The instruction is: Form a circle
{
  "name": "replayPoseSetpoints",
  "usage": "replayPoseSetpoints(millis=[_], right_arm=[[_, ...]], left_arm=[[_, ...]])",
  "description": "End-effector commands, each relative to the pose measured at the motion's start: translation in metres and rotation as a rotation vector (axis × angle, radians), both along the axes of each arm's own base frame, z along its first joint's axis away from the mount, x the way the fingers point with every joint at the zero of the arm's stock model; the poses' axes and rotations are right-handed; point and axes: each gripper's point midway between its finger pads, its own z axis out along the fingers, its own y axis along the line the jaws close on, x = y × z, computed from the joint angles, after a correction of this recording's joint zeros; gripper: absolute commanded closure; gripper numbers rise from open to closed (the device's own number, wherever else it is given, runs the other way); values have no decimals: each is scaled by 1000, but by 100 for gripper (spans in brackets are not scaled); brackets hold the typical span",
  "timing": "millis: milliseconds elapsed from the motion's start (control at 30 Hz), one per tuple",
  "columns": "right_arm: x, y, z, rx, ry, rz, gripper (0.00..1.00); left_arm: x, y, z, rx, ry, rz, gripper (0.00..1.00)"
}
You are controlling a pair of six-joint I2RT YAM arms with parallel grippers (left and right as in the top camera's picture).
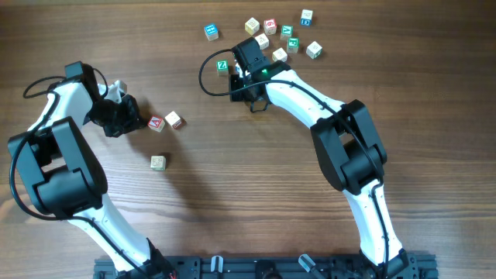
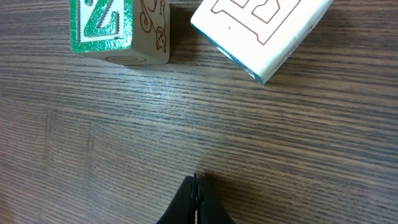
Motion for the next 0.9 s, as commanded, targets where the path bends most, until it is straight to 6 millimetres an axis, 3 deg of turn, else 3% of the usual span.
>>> replayPoseSetpoints(millis=[0, 600, 867], right_arm=[[-9, -12, -20, -58, 40, -24, 95], [-9, -12, -20, -59, 42, -24, 95], [-9, -12, -20, -60, 42, -24, 95]], left_arm=[[-5, -8, -2, -41, 21, 5, 96], [-10, -10, -2, -49, 42, 6, 96], [-3, -10, -1, -50, 13, 8, 96]])
